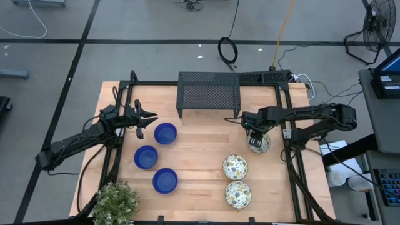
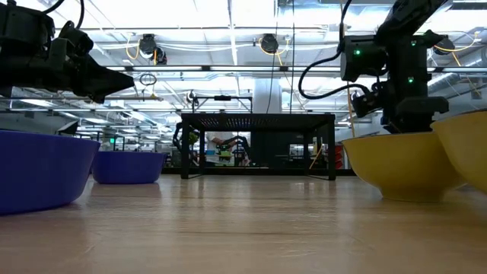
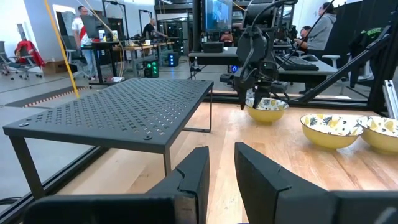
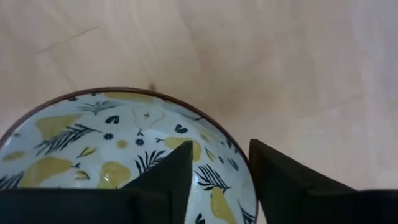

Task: Pick & Place Mini bowls
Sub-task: Put the top white patterned bowl on the shelf

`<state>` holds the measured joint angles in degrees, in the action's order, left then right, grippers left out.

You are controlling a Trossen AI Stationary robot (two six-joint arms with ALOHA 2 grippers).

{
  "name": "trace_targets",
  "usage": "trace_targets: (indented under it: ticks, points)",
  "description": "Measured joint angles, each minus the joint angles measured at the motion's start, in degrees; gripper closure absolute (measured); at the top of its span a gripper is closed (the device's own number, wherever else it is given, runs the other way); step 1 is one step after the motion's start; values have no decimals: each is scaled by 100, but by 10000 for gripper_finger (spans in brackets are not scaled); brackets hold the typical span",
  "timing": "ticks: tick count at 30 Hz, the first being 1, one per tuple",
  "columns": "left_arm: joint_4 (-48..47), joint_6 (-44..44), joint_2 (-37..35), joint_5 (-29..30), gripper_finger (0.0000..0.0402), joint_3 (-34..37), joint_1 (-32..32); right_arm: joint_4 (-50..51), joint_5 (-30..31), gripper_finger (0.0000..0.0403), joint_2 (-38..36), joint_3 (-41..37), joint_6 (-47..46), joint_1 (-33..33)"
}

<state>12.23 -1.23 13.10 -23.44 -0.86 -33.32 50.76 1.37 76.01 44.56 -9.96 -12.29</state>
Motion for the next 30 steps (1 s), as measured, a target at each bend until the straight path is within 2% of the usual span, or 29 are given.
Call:
trace_targets:
  ticks: [8, 13, 23, 30]
  points:
    - [0, 2, 2, 2, 321, 0, -2, -13, -53, 342, -4, 0, 24, 0]
    - [-1, 2, 2, 2, 321, 0, -2, -9, -129, 374, -22, 16, 27, 0]
    - [0, 2, 0, 2, 321, 0, -2, -34, -383, 386, -148, 17, 107, 0]
    - [0, 2, 2, 0, 321, 0, -2, -54, -107, 391, -754, 2, 14, -7]
